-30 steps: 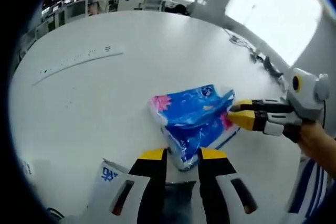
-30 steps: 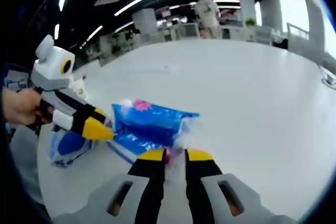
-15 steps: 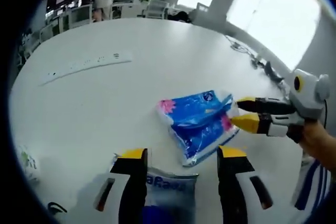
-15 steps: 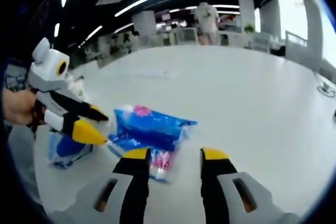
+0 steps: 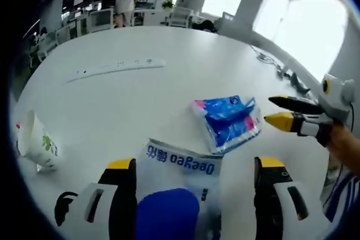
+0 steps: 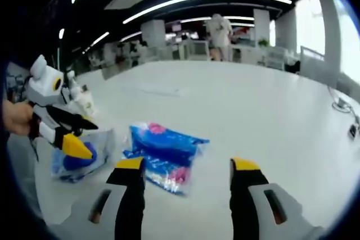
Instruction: Arrange the tabletop items into an orderly group along one side of the table until the central work area is clear of visible clutter.
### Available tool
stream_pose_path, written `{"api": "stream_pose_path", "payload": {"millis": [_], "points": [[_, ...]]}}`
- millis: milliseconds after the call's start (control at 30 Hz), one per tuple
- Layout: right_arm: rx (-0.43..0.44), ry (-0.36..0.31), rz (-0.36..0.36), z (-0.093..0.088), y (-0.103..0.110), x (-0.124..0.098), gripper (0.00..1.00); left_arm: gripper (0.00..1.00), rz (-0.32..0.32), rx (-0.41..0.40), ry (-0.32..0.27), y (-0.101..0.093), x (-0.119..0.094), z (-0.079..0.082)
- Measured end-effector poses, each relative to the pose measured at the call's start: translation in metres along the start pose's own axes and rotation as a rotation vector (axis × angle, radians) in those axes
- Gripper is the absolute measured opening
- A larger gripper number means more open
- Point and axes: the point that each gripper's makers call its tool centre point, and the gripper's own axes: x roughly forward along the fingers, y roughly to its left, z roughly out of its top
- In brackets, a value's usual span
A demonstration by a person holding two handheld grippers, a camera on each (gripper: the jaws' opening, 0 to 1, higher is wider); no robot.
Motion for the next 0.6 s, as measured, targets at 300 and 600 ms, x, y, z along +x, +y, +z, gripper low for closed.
{"api": "stream_pose_path", "payload": {"millis": [300,600], "points": [[-0.034,-0.01,0.049,0.01,0.023,-0.004,0.62,0.87,0.049,-0.054,-0.037,0.015,-0.04,-0.015],[-0.058,-0.017,0.078,0.017,0.037,-0.003,0.62,0.87,0.098,-0.112,-0.052,0.038,-0.071,-0.041]]}}
